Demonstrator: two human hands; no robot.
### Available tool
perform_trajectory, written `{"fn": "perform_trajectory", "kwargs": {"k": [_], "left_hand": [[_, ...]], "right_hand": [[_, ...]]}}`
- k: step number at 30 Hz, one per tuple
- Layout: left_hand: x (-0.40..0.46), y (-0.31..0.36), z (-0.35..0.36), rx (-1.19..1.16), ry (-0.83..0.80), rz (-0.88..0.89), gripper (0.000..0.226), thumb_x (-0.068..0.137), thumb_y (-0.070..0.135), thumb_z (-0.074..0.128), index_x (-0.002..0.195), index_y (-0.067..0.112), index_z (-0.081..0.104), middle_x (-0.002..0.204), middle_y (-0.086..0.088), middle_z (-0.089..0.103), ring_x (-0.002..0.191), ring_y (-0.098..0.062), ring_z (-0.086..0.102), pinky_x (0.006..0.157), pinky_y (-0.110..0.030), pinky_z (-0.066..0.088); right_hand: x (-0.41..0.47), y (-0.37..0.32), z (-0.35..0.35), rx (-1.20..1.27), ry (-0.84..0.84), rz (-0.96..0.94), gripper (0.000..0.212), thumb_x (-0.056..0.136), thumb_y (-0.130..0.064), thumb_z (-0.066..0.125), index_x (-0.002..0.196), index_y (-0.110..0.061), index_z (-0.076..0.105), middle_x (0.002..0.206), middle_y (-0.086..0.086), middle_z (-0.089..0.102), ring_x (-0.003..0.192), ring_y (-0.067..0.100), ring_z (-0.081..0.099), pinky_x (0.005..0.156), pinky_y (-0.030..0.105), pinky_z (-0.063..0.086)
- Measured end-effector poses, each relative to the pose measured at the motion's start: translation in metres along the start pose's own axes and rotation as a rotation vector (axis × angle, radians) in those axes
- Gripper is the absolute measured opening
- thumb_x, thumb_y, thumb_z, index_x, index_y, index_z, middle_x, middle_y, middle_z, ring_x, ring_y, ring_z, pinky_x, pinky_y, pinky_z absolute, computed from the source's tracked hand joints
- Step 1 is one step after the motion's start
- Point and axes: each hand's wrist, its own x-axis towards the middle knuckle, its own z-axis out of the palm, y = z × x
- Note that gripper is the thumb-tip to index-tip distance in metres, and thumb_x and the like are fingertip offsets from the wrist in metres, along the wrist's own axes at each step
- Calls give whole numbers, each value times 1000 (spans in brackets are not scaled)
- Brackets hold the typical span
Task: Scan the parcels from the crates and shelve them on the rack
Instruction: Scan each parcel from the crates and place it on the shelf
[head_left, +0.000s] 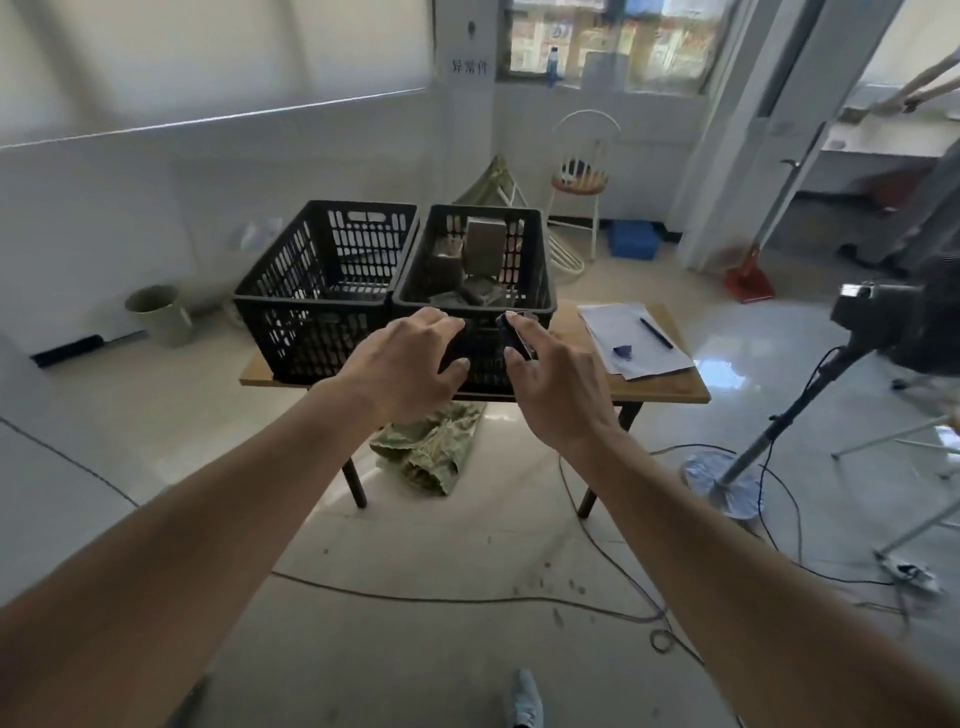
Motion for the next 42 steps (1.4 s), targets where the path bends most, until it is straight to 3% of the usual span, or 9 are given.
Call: {"fn": "perform_trajectory", "kwargs": {"k": [8, 19, 32, 37, 42], "left_hand": [[145, -26, 39, 1, -56, -62, 60, 105, 51, 50, 157, 21, 44, 160, 2, 44, 141, -22, 49, 112, -40, 43], [292, -120, 81, -55, -137, -118, 60, 106, 54, 46, 157, 23, 45, 162, 4, 40, 144, -22, 46, 115, -44, 43], [432, -215, 161, -139, -398, -153, 62, 104, 50, 52, 158, 22, 40, 157, -2, 42, 137, -27, 52, 108, -46, 49], [462, -227, 194, -145, -497, -235, 62, 103, 49, 54, 156, 19, 42, 155, -7, 42, 135, -30, 53, 107, -47, 50], [482, -222, 225, -132, -556, -370, 60, 102, 44, 57, 155, 22, 41, 152, -12, 41, 131, -32, 53, 106, -45, 51]], "right_hand": [[145, 60, 34, 19, -96, 0, 51, 111, -44, 48, 161, -36, 43, 143, 17, 60, 124, 39, 62, 102, 53, 54], [301, 79, 111, 20, -176, 27, 50, 110, -45, 50, 159, -38, 45, 144, 13, 59, 125, 36, 62, 103, 53, 54], [425, 106, 200, 32, -326, 265, 51, 111, -45, 50, 160, -41, 43, 143, 14, 57, 127, 31, 61, 107, 41, 47], [456, 126, 221, 51, -414, 303, 52, 111, -45, 50, 162, -40, 40, 147, 16, 56, 133, 36, 56, 115, 51, 45], [481, 148, 239, 100, -502, 298, 53, 111, -43, 49, 163, -36, 40, 150, 11, 60, 143, 31, 49, 120, 53, 40]]}}
